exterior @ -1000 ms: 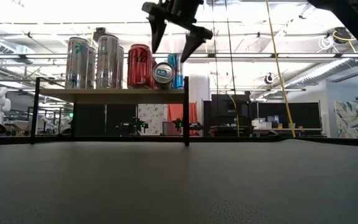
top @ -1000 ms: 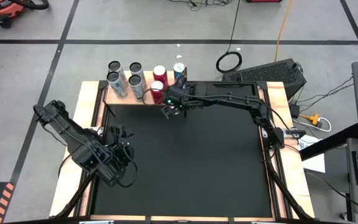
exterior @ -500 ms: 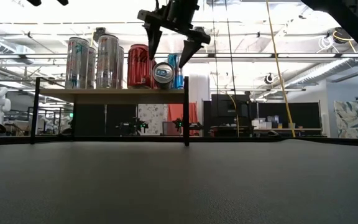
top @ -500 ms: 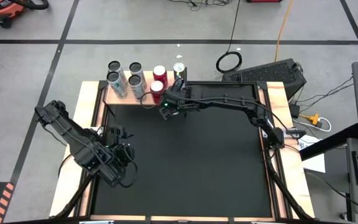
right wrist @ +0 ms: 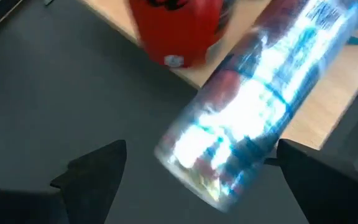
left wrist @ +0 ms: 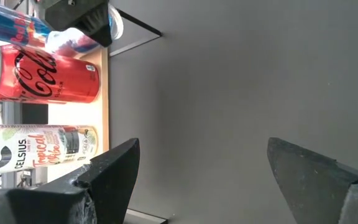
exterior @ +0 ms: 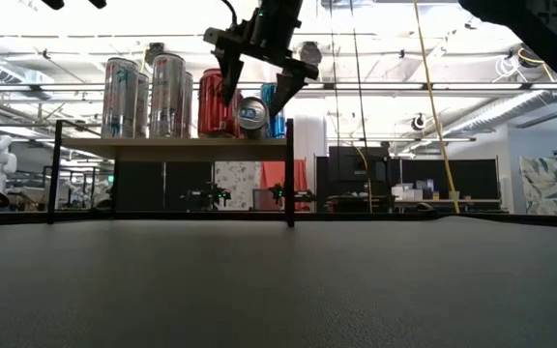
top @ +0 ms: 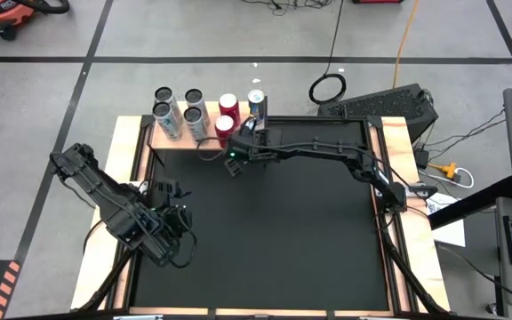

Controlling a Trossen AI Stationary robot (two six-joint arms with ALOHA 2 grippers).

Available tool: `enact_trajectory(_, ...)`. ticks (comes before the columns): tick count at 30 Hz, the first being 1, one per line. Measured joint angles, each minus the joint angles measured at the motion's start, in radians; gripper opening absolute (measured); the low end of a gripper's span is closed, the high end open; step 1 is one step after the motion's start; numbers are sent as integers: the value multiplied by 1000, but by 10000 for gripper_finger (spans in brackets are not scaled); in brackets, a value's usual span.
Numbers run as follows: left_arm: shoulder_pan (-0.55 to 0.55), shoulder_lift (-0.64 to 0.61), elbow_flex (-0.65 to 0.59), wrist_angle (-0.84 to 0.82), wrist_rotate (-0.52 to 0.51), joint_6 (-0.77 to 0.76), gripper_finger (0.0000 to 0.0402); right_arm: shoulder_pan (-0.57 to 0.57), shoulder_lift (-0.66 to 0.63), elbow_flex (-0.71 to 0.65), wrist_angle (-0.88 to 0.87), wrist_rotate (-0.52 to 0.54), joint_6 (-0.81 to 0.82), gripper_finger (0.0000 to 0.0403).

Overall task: Place canned beverage on shelf
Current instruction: Put the blue soda can aligned with the blue soda can on the shelf

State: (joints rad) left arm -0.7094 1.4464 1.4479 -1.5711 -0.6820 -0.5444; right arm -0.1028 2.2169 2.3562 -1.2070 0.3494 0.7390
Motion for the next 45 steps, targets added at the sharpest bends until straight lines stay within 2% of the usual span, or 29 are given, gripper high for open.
enact_trajectory(6, -1, 0, 0, 0, 0, 0, 341, 0, 0, 0, -2, -40, -3, 400)
enact_trajectory(17, -23, 0, 0, 0, -1, -1, 341, -10, 0, 0, -15, -35, 8, 400)
enact_trajectory(27, -47, 0, 0, 0, -2, -20, 341, -16, 37, 0, 42, -31, 64, 400)
enact_trajectory(32, -63, 0, 0, 0, -2, -27, 341, -24, 40, 0, 42, 2, 92, 400)
enact_trajectory(45, -105, 0, 0, 0, -3, -58, 341, -23, 33, 0, -115, 14, 105, 400)
